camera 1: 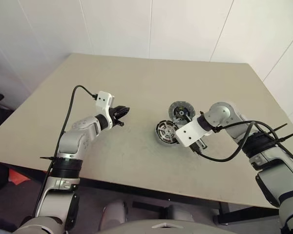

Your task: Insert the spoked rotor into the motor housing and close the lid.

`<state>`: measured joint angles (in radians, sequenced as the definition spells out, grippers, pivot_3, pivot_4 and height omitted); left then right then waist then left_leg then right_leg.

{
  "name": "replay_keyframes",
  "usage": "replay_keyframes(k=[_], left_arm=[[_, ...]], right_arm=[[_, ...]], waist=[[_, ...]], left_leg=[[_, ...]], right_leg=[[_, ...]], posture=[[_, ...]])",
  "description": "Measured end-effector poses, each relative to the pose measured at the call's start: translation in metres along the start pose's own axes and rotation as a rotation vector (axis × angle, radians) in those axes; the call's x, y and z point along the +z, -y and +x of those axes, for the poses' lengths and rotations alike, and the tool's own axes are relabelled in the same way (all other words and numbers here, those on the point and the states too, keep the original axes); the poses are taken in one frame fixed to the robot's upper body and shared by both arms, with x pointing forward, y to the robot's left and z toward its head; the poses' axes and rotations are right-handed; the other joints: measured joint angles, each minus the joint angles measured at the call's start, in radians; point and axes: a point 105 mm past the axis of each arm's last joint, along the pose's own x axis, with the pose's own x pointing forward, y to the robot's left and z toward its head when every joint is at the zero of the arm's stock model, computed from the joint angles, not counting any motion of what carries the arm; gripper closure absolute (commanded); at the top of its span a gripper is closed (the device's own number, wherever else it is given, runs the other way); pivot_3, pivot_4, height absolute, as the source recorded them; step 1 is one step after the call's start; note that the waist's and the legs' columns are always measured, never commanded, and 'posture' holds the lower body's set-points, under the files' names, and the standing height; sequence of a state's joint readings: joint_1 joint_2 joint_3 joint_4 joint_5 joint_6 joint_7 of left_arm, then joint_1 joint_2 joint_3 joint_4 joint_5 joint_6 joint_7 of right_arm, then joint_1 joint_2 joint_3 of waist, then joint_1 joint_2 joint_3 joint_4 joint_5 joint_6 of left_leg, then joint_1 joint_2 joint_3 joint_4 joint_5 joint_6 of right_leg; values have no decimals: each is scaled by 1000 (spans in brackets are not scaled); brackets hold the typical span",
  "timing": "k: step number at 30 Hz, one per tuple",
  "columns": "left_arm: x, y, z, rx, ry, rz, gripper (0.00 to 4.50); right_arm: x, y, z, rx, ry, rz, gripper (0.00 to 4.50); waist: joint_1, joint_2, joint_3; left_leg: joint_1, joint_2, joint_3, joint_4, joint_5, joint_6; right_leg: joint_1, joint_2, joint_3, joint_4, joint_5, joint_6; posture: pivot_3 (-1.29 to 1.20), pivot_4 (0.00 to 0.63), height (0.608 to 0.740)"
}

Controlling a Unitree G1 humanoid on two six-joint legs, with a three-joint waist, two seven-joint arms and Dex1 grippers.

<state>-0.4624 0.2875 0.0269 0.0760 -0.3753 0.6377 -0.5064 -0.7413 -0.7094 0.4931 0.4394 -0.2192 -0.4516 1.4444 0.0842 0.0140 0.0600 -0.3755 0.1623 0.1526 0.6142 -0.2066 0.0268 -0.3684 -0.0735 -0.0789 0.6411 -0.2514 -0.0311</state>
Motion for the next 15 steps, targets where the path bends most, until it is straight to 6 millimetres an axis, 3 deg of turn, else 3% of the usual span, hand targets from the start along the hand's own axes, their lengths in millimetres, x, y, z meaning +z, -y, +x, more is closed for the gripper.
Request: replay_keyframes(k=[3,8,15], left_arm=[[0,0,0,4,3,3,3348],[-4,2,2,9,3,-10,3348],[-18,8,4,11,-10,-45,3348]], right_arm=[[0,2,0,-27,6,33,4444],[8,4,-3,-73,91,256,4444],[20,15,-35,-173,165,437,4444]], waist=[[-4,0,0],[-7,0,1],[3,0,1]], left_leg=[[0,0,0,0,0,0],[-1,0,0,-1,1,0],[-6,0,1,-1,1,6]], right_leg=[[0,0,0,0,0,0],[-2,0,0,0,0,0],[-5,0,0,-1,0,-1]], posture=[[0,0,740],[0,0,740],[0,0,740]])
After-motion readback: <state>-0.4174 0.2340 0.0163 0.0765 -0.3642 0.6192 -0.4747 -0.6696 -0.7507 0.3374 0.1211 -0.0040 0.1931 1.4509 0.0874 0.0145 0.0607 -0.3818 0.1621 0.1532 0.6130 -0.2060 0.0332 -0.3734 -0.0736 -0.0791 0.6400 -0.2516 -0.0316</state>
